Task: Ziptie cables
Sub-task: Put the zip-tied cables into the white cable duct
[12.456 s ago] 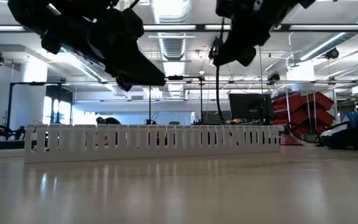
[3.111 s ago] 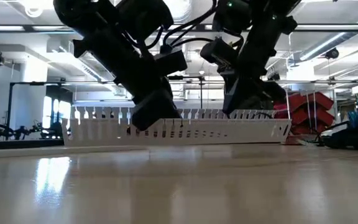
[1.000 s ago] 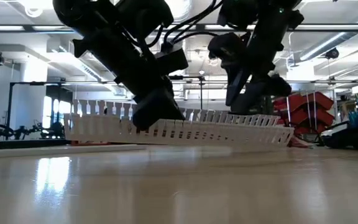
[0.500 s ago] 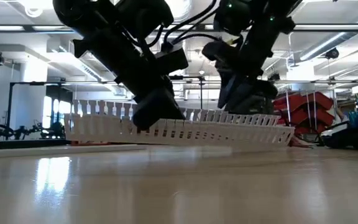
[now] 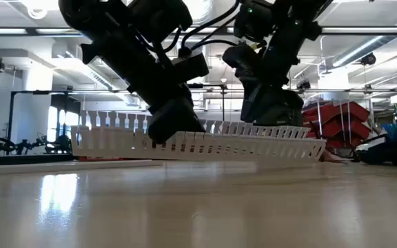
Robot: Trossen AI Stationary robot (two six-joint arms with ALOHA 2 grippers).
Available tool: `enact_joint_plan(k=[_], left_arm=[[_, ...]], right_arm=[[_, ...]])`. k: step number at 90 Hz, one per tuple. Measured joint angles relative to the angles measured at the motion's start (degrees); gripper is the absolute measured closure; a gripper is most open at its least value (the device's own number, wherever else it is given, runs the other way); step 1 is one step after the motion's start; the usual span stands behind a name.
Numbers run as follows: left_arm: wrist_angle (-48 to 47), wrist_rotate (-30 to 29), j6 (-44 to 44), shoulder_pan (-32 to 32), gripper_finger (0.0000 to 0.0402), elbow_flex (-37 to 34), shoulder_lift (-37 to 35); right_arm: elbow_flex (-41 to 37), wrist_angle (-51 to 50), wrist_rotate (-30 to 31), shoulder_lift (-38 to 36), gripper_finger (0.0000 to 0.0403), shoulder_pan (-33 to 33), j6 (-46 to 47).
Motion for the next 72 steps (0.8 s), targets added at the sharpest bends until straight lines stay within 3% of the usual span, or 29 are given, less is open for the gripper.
enact_joint_plan(k=[19,44,72], left_arm=[[0.0,1.1,-0.3,0.2,0.0402,0.0,0.0],[0.0,3.3,-0.4,0.3,0.0402,-0.1,0.3],[-0.4,3.4,0.7,0.3,0.0401,-0.2,0.3]], right_arm=[[1.5,-0.7,6.4,-1.9,0.0366,2.2,-13.0],[2.2,-5.5,8.1,-2.6,0.0325,7.0,-56.7],[2.4,-7.1,9.3,-1.1,0.0297,6.1,-72.5]])
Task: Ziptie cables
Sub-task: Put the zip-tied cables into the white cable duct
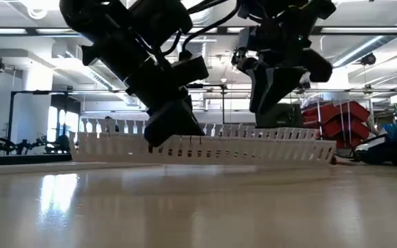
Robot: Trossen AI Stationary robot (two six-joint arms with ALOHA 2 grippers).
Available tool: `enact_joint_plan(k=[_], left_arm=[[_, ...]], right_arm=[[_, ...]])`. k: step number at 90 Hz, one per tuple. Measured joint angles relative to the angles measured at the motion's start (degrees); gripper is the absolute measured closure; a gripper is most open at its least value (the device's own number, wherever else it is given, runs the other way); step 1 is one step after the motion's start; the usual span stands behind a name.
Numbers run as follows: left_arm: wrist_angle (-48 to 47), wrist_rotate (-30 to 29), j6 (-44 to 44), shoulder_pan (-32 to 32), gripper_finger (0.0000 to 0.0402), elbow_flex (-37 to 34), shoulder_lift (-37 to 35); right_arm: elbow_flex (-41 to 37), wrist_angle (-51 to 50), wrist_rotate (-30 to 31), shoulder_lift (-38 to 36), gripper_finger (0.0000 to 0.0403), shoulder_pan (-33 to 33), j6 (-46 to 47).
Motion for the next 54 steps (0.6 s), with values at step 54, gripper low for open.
enact_joint_plan(k=[54], left_arm=[[-0.9,0.0,0.8,0.0,0.0401,0.0,0.0]], right_arm=[[3.6,-2.5,-4.7,3.1,0.0266,0.4,-5.5]])
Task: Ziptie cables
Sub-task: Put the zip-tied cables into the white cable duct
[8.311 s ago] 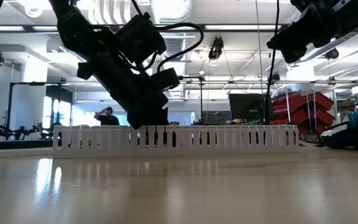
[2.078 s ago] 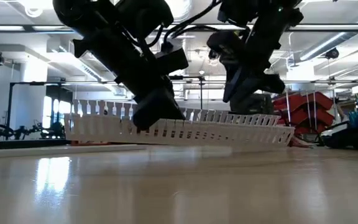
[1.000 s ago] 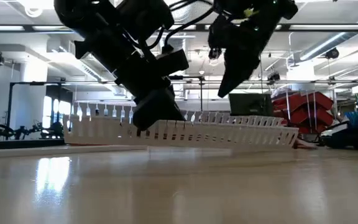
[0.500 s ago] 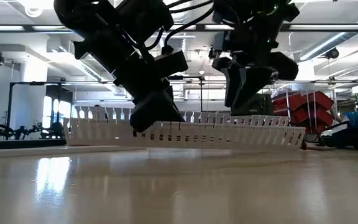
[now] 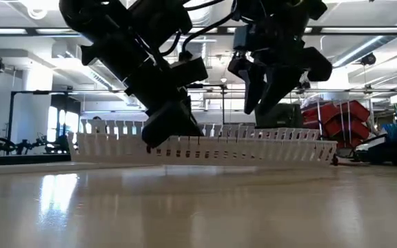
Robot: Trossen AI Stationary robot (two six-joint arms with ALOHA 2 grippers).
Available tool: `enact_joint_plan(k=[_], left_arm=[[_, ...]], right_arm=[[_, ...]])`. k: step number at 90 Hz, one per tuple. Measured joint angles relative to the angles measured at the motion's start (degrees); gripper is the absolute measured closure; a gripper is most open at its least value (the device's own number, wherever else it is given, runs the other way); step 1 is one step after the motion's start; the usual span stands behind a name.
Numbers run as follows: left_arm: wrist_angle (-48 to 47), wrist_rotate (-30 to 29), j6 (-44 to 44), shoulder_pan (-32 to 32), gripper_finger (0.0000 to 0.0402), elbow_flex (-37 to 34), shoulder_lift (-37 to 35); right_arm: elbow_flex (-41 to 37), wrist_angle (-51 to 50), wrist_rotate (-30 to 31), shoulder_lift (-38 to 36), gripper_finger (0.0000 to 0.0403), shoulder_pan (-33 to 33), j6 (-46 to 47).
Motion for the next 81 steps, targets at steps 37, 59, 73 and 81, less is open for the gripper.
enact_joint_plan(k=[37,59,73,81], left_arm=[[-0.2,0.0,0.0,0.0,0.0401,0.0,0.0],[-0.1,0.0,-0.1,0.0,0.0401,0.0,0.0],[-0.1,0.0,-0.2,0.0,0.0401,0.0,0.0],[0.0,0.0,-0.2,0.0,0.0401,0.0,0.0]], right_arm=[[-0.1,0.7,1.3,2.5,0.0273,0.1,-4.2],[-0.1,1.2,1.3,3.3,0.0262,0.1,-4.2],[-0.1,1.9,1.3,4.7,0.0264,0.1,-3.6],[-0.1,2.2,1.3,4.8,0.0270,0.1,-2.5]])
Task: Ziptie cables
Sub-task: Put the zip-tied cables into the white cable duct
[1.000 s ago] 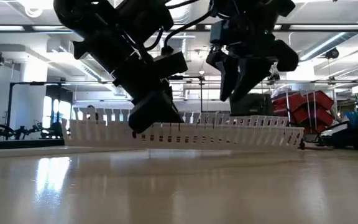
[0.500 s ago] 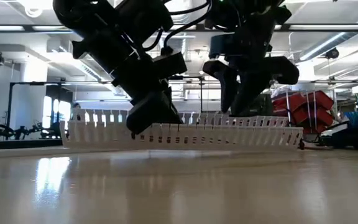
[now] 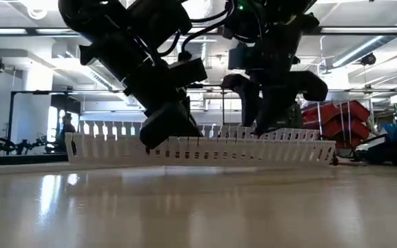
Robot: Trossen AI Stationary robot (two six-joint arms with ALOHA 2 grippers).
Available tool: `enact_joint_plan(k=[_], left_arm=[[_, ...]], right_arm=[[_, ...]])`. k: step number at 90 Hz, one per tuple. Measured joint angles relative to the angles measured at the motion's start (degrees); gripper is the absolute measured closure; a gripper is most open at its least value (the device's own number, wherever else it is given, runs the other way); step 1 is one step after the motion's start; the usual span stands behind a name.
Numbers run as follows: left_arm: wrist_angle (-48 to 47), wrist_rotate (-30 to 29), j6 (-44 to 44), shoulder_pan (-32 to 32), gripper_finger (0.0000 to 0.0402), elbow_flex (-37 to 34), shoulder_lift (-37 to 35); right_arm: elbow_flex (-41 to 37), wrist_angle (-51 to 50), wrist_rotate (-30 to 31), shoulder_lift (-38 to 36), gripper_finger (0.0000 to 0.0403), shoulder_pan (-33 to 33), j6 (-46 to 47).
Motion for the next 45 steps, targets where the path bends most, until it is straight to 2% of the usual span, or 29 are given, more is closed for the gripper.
enact_joint_plan(k=[26,45], left_arm=[[0.0,0.0,0.0,0.0,0.0402,0.0,0.0],[0.1,-0.2,0.0,0.0,0.0402,0.0,0.0]], right_arm=[[0.2,0.1,0.9,-0.1,0.0284,0.0,1.4],[4.8,-6.7,0.8,-1.0,0.0260,0.3,9.3]])
